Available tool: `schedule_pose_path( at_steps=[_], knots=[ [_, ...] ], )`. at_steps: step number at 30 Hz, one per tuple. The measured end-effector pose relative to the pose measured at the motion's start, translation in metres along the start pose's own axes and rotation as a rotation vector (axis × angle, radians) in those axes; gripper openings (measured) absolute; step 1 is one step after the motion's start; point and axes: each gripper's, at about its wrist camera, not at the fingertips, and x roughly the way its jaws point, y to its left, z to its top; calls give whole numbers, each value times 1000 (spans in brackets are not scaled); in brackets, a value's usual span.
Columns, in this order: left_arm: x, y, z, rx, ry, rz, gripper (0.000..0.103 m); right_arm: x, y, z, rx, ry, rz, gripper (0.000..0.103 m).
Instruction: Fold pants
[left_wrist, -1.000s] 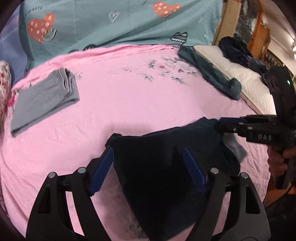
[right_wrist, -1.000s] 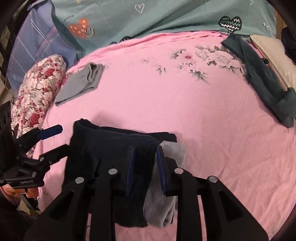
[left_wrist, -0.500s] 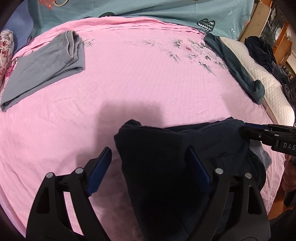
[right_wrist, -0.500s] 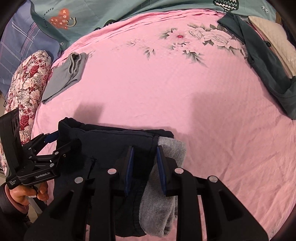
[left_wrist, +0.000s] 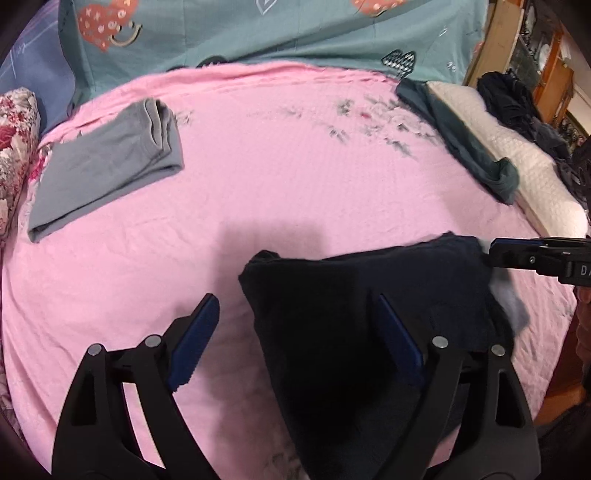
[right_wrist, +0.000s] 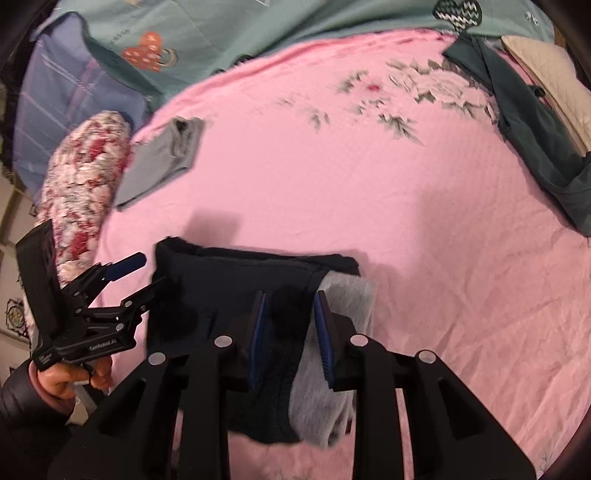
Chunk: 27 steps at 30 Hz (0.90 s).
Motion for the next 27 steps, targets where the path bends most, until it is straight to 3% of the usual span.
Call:
schedule_pose_path(
  at_steps=[6,8,10,14,25,27],
  knots=[
    [-34,-31,-35,89,-4,-169,87,-8,14,-49,-96,37,56,25],
    [-28,-42,-46,123,27,-201,86,7,11,-62,-94,93,19,25],
    [-14,-46,-56,129,77,-204,86,19,-1,-69,-70,112,-2,17],
    [3,-48,-70,164,108,-167,85,23,-17,-74,-33,94,57,12],
    [2,-49,-81,208,104,-120,88,18,-20,-70,-50,139,96,12],
    [-3,-49,-77,204,106,-104,88,8,-8,-65,-109,144,65,20]
  ],
)
